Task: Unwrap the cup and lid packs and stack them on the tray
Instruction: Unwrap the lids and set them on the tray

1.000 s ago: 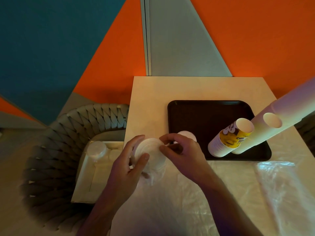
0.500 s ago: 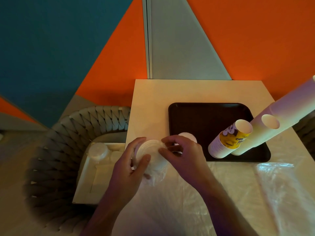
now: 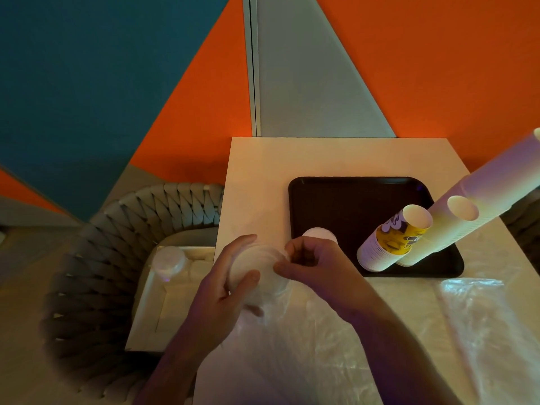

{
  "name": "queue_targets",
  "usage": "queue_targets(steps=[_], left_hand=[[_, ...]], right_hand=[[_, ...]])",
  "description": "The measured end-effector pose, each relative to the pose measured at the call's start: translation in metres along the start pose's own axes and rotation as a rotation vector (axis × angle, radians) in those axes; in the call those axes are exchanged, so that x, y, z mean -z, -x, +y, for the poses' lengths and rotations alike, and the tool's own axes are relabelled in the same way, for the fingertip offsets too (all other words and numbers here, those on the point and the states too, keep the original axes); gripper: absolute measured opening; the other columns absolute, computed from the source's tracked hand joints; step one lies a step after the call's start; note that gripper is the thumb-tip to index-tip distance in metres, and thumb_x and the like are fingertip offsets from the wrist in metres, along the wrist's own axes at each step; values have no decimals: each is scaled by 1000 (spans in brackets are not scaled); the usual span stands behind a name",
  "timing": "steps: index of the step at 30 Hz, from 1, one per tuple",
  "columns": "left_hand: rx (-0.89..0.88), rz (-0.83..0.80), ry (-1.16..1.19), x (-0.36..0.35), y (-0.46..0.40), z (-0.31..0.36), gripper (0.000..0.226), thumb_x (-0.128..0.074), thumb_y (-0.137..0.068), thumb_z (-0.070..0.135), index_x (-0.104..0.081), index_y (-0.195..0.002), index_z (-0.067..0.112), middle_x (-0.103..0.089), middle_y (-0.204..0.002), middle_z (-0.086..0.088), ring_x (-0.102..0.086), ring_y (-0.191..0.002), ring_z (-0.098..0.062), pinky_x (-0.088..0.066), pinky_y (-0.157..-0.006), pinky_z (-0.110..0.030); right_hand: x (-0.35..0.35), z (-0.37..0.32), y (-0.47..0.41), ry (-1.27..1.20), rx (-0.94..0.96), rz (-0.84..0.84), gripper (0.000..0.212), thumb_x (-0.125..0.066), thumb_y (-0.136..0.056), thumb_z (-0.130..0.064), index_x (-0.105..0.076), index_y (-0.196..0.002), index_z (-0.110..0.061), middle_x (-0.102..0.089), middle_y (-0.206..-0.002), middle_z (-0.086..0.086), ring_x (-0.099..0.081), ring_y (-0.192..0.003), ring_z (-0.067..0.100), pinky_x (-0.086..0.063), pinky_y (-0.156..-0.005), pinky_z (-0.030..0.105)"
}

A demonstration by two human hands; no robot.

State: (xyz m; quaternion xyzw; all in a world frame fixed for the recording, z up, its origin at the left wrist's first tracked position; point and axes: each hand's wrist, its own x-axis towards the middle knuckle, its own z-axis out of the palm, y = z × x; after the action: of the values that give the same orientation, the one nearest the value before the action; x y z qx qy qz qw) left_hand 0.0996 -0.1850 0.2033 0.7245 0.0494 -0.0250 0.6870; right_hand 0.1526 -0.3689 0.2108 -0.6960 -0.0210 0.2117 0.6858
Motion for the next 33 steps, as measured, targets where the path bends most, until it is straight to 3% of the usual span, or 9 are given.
queue_targets(steps=[6, 10, 13, 15, 18, 20, 24, 29, 33], left_hand=[[120, 34, 112, -1, 0, 2, 31, -73, -86, 23, -61, -112, 33, -66, -100, 17, -69, -95, -13, -59, -54, -38], [113, 46, 120, -2, -1, 2, 13, -64, -85, 21, -65, -97, 23, -69, -93, 13, -69, -89, -12, -57, -50, -35], [99, 82, 123, -3, -1, 2, 12, -63, -83, 27, -65, -84, 15, -68, -83, 6, -67, -78, -14, -56, -48, -33], [79, 104, 82, -4, -1, 3, 12, -62, -89, 20, -63, -86, 8, -66, -77, 5, -66, -72, -9, -54, -48, -27], [58, 113, 27, -5, -1, 4, 7, -60, -95, 12, -62, -89, 8, -68, -78, 12, -67, -71, -4, -52, -48, -18], [32, 92, -24, -5, -1, 4, 11, -61, -91, 23, -63, -91, 12, -70, -81, 12, -69, -74, -7, -57, -51, -24], [25, 37, -60, -5, -2, 0, 25, -61, -84, 33, -63, -97, 12, -70, -83, 1, -72, -73, -15, -59, -52, -33], [-27, 12, -129, 0, -5, -13, 11, -59, -96, 36, -66, -96, 28, -70, -88, -4, -70, -75, -23, -60, -57, -42], [-36, 19, -127, -1, -8, -12, 12, -61, -93, 40, -68, -96, 31, -69, -93, -1, -70, -78, -20, -61, -56, -39]], right_hand=[[1, 1, -2, -191, -33, -22, 12, -77, -85, -7, -66, -90, -5, -61, -80, 11, -59, -78, 21, -54, -77, 31], [0, -2, -1, -363, -97, 53, 22, -79, -78, -17, -65, -93, -9, -65, -83, 15, -65, -76, 20, -57, -69, 30], [-3, 4, -3, -221, -52, 190, 23, -78, -86, -12, -61, -100, -12, -69, -79, 5, -65, -76, 19, -55, -69, 33], [-4, 9, -5, 1, 65, 249, 26, -83, -83, -18, -60, -96, -21, -72, -91, -5, -70, -84, 16, -57, -72, 31], [-4, 11, -2, 342, 223, 182, 36, -89, -72, -33, -60, -93, -36, -60, -110, -21, -61, -105, 6, -56, -82, 21], [-7, 11, 1, 461, 238, 106, 45, -90, -68, -38, -58, -100, -39, -54, -118, -23, -55, -111, 2, -52, -85, 19], [-9, 14, 1, 499, 194, 59, 61, -92, -63, -45, -54, -111, -38, -55, -122, -22, -54, -112, 3, -52, -88, 21], [-5, 18, -3, 435, 184, 82, 57, -92, -63, -45, -56, -106, -38, -60, -118, -19, -56, -108, 5, -50, -81, 17], [-3, 25, -9, 302, 142, 80, 57, -89, -56, -54, -60, -102, -37, -63, -118, -15, -60, -110, 12, -56, -84, 33]])
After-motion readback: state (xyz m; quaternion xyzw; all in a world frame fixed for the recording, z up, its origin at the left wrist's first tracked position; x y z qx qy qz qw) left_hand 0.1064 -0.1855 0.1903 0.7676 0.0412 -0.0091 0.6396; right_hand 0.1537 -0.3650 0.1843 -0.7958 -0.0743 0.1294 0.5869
